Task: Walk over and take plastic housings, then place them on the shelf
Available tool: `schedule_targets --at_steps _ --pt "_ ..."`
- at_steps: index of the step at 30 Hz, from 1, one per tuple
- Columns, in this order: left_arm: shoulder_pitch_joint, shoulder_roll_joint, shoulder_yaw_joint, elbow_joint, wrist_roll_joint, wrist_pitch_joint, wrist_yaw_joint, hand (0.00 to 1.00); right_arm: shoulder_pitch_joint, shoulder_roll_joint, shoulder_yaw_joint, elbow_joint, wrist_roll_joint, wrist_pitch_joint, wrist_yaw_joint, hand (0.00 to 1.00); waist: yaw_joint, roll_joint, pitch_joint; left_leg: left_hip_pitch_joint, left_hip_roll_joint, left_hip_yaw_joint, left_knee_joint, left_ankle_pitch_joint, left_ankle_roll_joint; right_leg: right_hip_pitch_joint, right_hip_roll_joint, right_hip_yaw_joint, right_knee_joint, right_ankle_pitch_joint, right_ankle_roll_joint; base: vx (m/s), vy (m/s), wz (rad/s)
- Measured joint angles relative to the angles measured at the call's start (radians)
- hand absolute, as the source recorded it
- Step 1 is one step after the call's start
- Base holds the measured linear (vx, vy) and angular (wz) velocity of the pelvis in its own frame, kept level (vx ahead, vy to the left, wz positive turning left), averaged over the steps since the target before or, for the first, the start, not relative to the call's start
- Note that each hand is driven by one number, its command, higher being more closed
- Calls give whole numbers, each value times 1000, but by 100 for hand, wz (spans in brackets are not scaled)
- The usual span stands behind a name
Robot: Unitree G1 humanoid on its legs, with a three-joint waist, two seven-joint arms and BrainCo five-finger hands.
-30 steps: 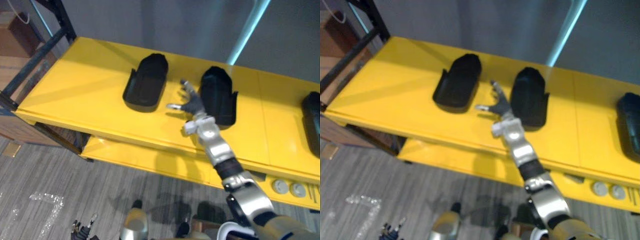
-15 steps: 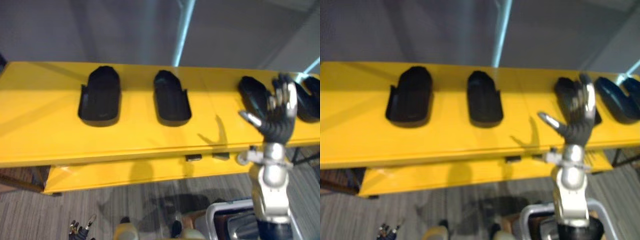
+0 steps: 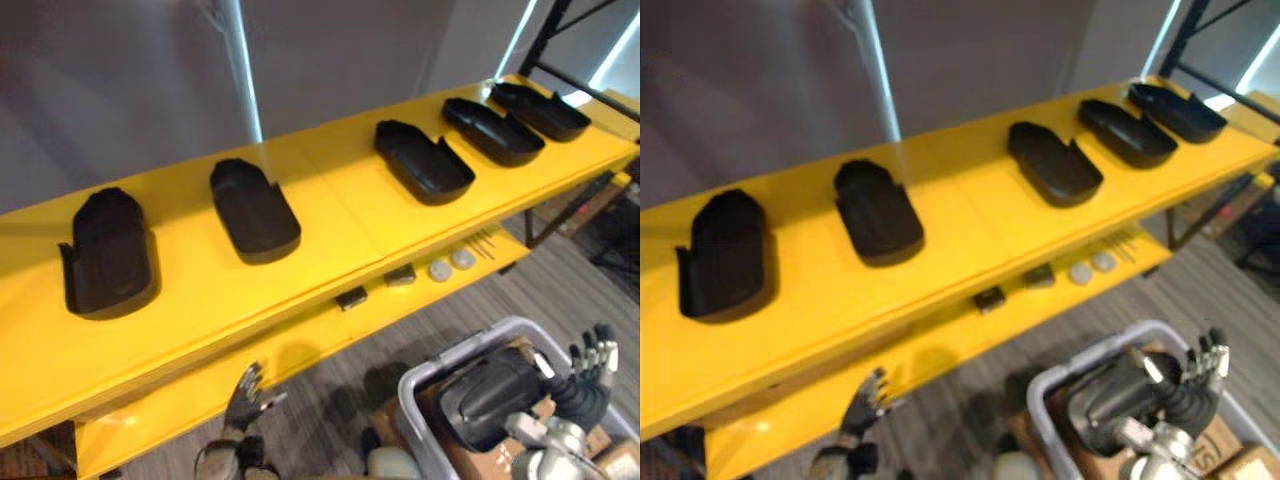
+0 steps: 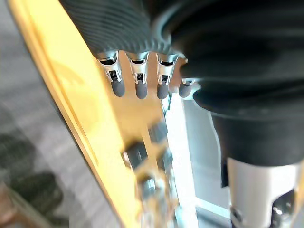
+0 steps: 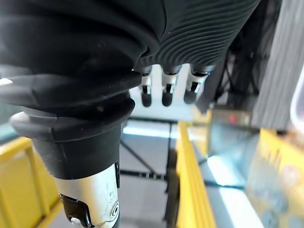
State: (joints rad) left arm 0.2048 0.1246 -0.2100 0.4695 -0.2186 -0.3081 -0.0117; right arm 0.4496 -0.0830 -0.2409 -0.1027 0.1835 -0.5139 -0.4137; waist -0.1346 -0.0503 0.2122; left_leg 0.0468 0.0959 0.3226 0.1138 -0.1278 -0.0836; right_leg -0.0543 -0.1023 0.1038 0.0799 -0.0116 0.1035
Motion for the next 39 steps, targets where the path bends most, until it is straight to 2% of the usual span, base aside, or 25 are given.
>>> schedule_targets --at_steps 3,5,6,8,9,10,11,13,14,16,18,20,23,26,27,28,30,31,32,33,34,35,36,37,39 --pt "-61 26 -58 -11 4 36 5 0 -26 -7 1 0 0 -5 -33 0 -25 8 19 -15 -3 27 17 -10 5 -26 0 33 -4 16 7 13 32 -28" --pt "-88 32 -72 -21 35 68 9 0 -59 -34 13 -1 0 -10 -45 0 -30 16 32 -17 12 36 84 -51 8 -34 16 82 -7 22 12 22 34 -69" --pt "-89 34 -72 -22 39 71 10 0 -71 -43 20 0 0 -10 -45 0 -31 14 37 -20 14 4 114 -64 17 -34 22 102 -6 23 13 9 25 -101" --pt "-76 37 -70 -22 39 80 15 0 -122 -89 74 2 1 -25 -26 0 -23 17 39 -75 6 -182 279 -115 79 -58 56 206 13 27 12 8 37 -132" --pt "-68 38 -68 -22 38 82 22 0 -136 -100 91 6 3 -29 -16 0 -19 18 39 -90 0 -227 322 -124 92 -67 66 232 20 26 11 -10 96 -153" --pt "-43 37 -60 -26 30 90 37 0 -173 -123 132 12 16 -30 11 0 -10 22 42 -110 -9 -300 405 -135 107 -80 90 287 33 15 -6 -70 154 -169" --pt "1 27 -45 -28 28 92 40 0 -203 -145 172 20 22 -30 45 0 -2 34 52 -118 -13 -346 479 -148 95 -87 114 320 38 9 -21 -102 217 -182" --pt "29 22 -44 -28 19 87 39 0 -221 -155 191 20 39 -33 66 0 14 65 45 -115 -3 -344 467 -187 74 -124 124 307 42 21 -38 -87 173 -93" --pt "23 24 -41 -26 18 77 39 0 -237 -155 199 20 39 -34 66 0 14 71 59 -115 -5 -342 440 -202 59 -151 123 305 57 29 -33 -75 146 -15" --pt "4 23 -38 -26 -3 37 40 0 -269 -155 223 21 39 -34 67 0 21 68 93 -116 -9 -343 408 -220 41 -181 120 295 70 67 2 -81 99 -4" --pt "-26 22 -37 -25 -17 3 53 0 -326 -154 252 30 39 -38 66 0 41 68 133 -118 -12 -348 384 -238 33 -194 109 259 63 89 14 -102 32 8" --pt "-56 21 -38 -30 -17 -32 71 0 -400 -155 276 53 37 -51 60 0 44 67 162 -138 -23 -379 391 -254 35 -199 100 248 63 93 20 -132 37 21" --pt "-117 18 -47 -73 -15 -79 109 0 -603 -158 293 106 8 -61 -7 0 75 76 234 -200 -26 -408 476 -325 22 -246 112 248 98 93 22 -243 52 -3" --pt "-164 13 -51 -124 2 -102 141 0 -682 -155 293 126 -35 -27 -102 0 124 88 266 -303 -39 -427 639 -385 31 -311 124 248 160 85 34 -293 61 -1" --pt "-166 13 -51 -135 3 -102 144 0 -675 -153 294 123 -42 -17 -116 0 129 90 270 -310 -39 -429 666 -397 35 -309 127 249 160 87 35 -226 114 -19" --pt "-157 15 -49 -169 2 -101 144 0 -629 -140 293 108 -48 0 -144 0 138 90 270 -316 -39 -423 709 -421 43 -299 133 262 154 99 50 -158 178 -35" --pt "-113 20 -38 -228 2 -93 146 0 -482 -103 292 70 -51 1 -169 0 144 84 272 -306 -29 -384 757 -449 65 -273 142 278 126 157 60 -153 260 -87" --pt "-86 16 -26 -259 2 -80 156 0 -379 -76 291 38 -51 0 -160 0 160 83 272 -287 2 -314 757 -453 76 -271 154 221 71 279 37 -130 251 -183" --pt "-55 15 -5 -261 11 -63 165 0 -296 -56 277 18 -52 -9 -133 0 164 80 275 -250 39 -226 719 -436 106 -243 148 136 0 364 1 -107 187 -192" --pt "-47 19 5 -255 32 -52 167 0 -253 -51 260 18 -52 -17 -113 0 158 74 276 -226 40 -187 694 -426 122 -235 140 75 31 324 -8 -80 180 -183" --pt "-26 23 27 -250 41 -39 170 0 -193 -50 221 23 -49 -23 -73 0 145 69 275 -179 51 -111 644 -405 141 -220 131 -30 111 215 -43 -56 179 -168" --pt "-5 23 56 -250 41 -32 169 0 -159 -51 187 22 -49 -34 -45 0 129 66 271 -143 60 -42 594 -382 156 -208 118 -97 190 123 -59 -46 174 -166" --pt "8 24 71 -250 41 -24 167 0 -146 -51 173 22 -49 -40 -34 0 120 66 265 -134 66 -14 572 -371 158 -205 109 -124 229 80 -67 -41 140 -148" --pt "22 29 93 -250 40 -10 163 0 -121 -48 159 21 -49 -59 -12 0 111 54 252 -118 69 33 530 -347 162 -202 79 -164 297 10 -82 -41 81 -107" --pt "32 42 120 -249 33 7 154 0 -88 -41 159 16 -50 -71 7 0 105 23 225 -113 69 95 472 -307 163 -192 28 -211 352 -63 -86 -70 6 -105"
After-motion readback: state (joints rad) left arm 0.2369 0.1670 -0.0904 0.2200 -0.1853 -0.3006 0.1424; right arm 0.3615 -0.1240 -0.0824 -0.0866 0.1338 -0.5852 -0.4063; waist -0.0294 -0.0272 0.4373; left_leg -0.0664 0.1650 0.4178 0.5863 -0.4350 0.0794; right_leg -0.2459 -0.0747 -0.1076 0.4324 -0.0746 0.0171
